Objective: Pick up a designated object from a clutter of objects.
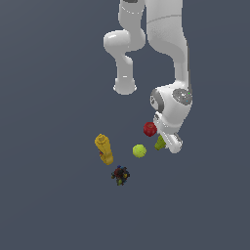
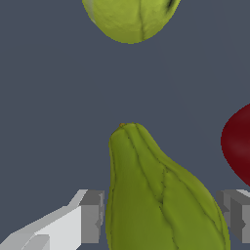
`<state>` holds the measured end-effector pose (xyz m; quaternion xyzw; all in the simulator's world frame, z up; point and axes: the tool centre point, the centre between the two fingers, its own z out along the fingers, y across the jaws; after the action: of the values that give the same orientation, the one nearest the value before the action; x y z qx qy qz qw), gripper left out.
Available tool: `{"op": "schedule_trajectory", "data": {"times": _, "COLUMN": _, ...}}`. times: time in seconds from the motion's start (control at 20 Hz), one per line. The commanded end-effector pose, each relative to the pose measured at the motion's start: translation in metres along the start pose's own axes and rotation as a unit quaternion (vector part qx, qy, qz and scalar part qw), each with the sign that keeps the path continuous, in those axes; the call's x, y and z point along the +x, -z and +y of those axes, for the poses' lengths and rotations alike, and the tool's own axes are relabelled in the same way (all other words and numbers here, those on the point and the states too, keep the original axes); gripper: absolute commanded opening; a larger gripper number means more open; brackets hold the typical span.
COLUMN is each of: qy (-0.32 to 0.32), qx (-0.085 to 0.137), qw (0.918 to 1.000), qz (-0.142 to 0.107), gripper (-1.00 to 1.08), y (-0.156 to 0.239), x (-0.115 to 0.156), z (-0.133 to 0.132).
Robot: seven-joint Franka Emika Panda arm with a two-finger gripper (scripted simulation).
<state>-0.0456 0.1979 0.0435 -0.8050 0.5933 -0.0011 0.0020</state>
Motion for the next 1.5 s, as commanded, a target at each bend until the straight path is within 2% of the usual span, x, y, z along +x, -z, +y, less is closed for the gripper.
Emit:
{"op": "schedule_trajectory", "data": {"times": 0.0, "qy": -0.001, "qx": -0.002, "qw": 1.0, "qz": 0.0, "gripper": -1.0, "y": -0.003, "x": 0.001, "z": 0.002}}
{"op": "schedule_trajectory", "data": {"times": 0.45, "qy": 0.0, "qx": 0.0, "qw": 1.0, "qz": 0.0, "gripper": -1.0, "y": 0.001, "x": 0.001, "z": 0.0}}
{"op": "schedule_trajectory", "data": {"times": 0.75, "qy": 0.0, "qx": 0.0, "qw": 1.0, "qz": 0.0, "gripper": -1.0, "y": 0.015, "x": 0.014, "z": 0.002}}
{"op": "schedule_trajectory", "data": {"times": 1.1, "qy": 0.0, "qx": 0.0, "qw": 1.0, "qz": -0.001, "gripper": -1.0, "y": 0.053, "x": 0.05, "z": 0.006}}
{"op": "schedule_trajectory", "data": {"times": 1.45, "qy": -0.001, "qx": 0.0, "qw": 1.0, "qz": -0.001, "gripper": -1.0, "y": 0.113, "x": 0.107, "z": 0.013}}
